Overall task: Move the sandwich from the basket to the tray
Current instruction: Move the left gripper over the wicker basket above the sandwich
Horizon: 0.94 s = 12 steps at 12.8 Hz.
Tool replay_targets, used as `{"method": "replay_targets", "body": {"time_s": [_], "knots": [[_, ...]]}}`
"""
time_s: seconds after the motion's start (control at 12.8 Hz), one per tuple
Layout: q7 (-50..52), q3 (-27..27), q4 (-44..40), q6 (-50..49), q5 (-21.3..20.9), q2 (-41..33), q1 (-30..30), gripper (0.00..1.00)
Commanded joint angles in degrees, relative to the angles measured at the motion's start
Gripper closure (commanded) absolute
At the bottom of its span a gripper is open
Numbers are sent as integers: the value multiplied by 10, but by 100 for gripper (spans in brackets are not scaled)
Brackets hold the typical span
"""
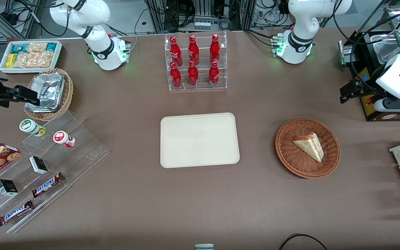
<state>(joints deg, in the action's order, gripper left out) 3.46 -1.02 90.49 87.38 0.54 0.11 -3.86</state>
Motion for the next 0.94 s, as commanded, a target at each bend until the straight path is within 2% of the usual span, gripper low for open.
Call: {"method": "replay_targets", "body": {"time_s": [0.0, 0.47, 0.86], "knots": [[-7, 1, -12, -6, -17, 7, -1, 0], [40, 3, 45, 80, -18, 51, -5, 0], [100, 2, 208, 273, -18, 41, -10, 0]]}}
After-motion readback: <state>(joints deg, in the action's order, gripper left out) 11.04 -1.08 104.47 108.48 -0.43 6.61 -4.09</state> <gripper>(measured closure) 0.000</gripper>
